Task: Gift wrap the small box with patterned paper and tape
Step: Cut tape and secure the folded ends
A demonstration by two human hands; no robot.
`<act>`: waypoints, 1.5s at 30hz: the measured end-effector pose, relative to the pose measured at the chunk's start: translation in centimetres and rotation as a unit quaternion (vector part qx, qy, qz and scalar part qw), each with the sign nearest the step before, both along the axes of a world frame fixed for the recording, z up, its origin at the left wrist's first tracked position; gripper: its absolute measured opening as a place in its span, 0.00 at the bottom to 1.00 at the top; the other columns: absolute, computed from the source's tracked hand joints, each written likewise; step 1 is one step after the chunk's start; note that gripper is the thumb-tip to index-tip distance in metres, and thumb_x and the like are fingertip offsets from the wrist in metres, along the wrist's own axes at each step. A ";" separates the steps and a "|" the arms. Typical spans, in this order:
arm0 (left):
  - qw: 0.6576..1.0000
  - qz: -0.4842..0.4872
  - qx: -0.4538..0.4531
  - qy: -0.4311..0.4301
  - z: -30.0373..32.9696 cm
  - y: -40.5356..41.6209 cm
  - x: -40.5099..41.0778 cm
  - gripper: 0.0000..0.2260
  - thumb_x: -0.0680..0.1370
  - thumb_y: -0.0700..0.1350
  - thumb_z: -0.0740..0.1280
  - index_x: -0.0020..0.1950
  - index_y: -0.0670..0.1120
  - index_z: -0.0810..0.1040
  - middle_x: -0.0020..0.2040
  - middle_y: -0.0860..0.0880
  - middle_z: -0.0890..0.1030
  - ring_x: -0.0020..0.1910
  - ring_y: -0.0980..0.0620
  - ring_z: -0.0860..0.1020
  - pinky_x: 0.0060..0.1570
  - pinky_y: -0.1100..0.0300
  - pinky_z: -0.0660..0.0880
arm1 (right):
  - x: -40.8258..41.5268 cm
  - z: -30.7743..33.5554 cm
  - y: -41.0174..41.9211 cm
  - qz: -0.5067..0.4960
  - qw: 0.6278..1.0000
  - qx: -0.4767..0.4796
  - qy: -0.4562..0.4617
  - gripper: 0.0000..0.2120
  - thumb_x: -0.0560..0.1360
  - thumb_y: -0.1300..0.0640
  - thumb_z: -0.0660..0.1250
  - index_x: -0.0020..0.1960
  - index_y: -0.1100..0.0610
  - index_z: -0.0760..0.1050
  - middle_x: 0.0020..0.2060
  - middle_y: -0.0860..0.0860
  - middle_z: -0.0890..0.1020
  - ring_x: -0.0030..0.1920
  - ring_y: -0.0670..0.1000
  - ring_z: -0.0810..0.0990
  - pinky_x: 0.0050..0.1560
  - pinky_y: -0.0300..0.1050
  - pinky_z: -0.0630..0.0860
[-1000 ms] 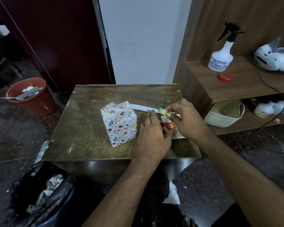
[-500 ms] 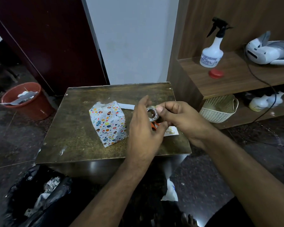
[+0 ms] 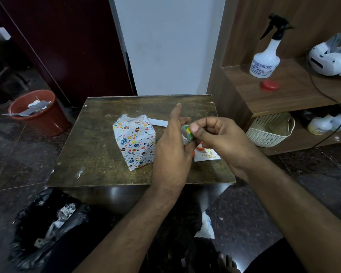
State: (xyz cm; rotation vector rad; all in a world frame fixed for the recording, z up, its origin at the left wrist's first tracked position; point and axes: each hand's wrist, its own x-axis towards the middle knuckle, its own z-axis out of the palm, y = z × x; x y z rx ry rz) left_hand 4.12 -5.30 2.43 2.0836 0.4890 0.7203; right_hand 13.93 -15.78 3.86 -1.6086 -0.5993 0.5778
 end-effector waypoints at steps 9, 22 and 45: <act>1.000 -0.018 -0.015 0.001 0.0 0.2 -0.1 0.39 0.73 0.35 0.76 0.80 0.50 0.63 0.64 0.54 0.80 0.61 0.59 0.78 0.56 0.77 0.69 | 0.4 0.3 -0.5 -0.012 0.999 -0.022 0.032 0.07 0.82 0.56 0.69 0.50 0.59 0.84 0.40 0.52 0.84 0.40 0.47 0.80 0.46 0.46 0.75; 0.999 -0.023 0.020 0.041 -0.4 0.3 0.1 0.36 0.75 0.38 0.75 0.79 0.52 0.64 0.66 0.51 0.81 0.62 0.51 0.80 0.62 0.50 0.77 | 0.0 0.6 -0.5 -0.033 0.999 -0.023 -0.005 0.07 0.80 0.58 0.71 0.51 0.62 0.83 0.48 0.65 0.85 0.40 0.47 0.80 0.36 0.31 0.75; 0.992 -0.028 -0.089 0.089 -0.4 0.3 0.3 0.24 0.70 0.67 0.67 0.43 0.45 0.80 0.35 0.48 0.83 0.34 0.52 0.81 0.38 0.50 0.78 | -0.5 0.6 0.7 -0.098 0.992 0.013 -0.077 0.05 0.83 0.57 0.67 0.48 0.56 0.78 0.36 0.47 0.82 0.42 0.51 0.88 0.41 0.55 0.82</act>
